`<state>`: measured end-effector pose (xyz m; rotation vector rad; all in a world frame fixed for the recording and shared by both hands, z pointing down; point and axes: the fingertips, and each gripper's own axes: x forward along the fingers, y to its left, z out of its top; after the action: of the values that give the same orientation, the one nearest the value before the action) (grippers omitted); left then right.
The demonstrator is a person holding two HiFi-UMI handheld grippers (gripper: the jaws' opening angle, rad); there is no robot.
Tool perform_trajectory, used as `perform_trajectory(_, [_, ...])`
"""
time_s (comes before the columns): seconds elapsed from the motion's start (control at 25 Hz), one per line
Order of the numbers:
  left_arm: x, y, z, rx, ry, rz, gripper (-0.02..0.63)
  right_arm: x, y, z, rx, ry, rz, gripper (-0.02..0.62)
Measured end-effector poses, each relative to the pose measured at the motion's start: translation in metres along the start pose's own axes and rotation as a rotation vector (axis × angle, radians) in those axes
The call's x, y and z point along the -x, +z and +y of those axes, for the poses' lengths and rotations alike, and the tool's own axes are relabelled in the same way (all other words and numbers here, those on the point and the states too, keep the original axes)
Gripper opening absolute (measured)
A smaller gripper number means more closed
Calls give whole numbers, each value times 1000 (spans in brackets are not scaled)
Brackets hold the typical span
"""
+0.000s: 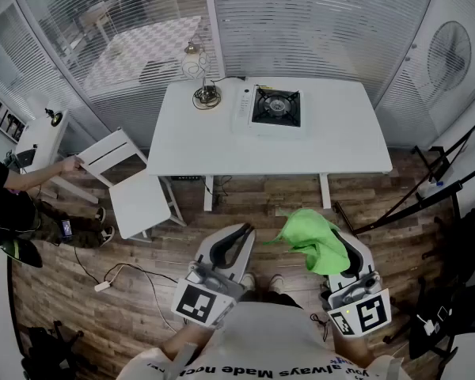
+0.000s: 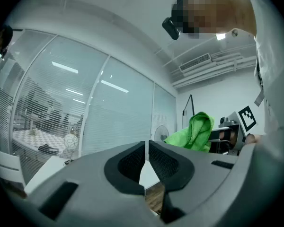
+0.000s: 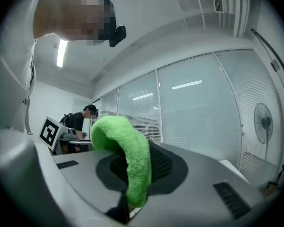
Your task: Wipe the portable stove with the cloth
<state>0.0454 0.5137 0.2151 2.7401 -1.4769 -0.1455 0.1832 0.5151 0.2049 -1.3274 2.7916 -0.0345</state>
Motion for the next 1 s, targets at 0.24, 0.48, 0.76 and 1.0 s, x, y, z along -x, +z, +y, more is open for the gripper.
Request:
perform_trajectory(0.24, [7, -7, 20, 8, 5, 34, 31, -14, -2, 10, 5, -16, 0, 41])
perform_trajectory(0.48, [14, -16, 40, 28, -19, 49, 31, -34, -7, 19, 9, -52, -12, 41])
perform_trajectory(0.76, [-5, -26, 64, 26, 1, 77, 31, -55, -16, -2, -15, -73, -14, 41])
perform_trajectory(1.0, [-42, -27, 85, 14, 19, 74, 31, -90, -21, -31, -35, -46, -23, 41])
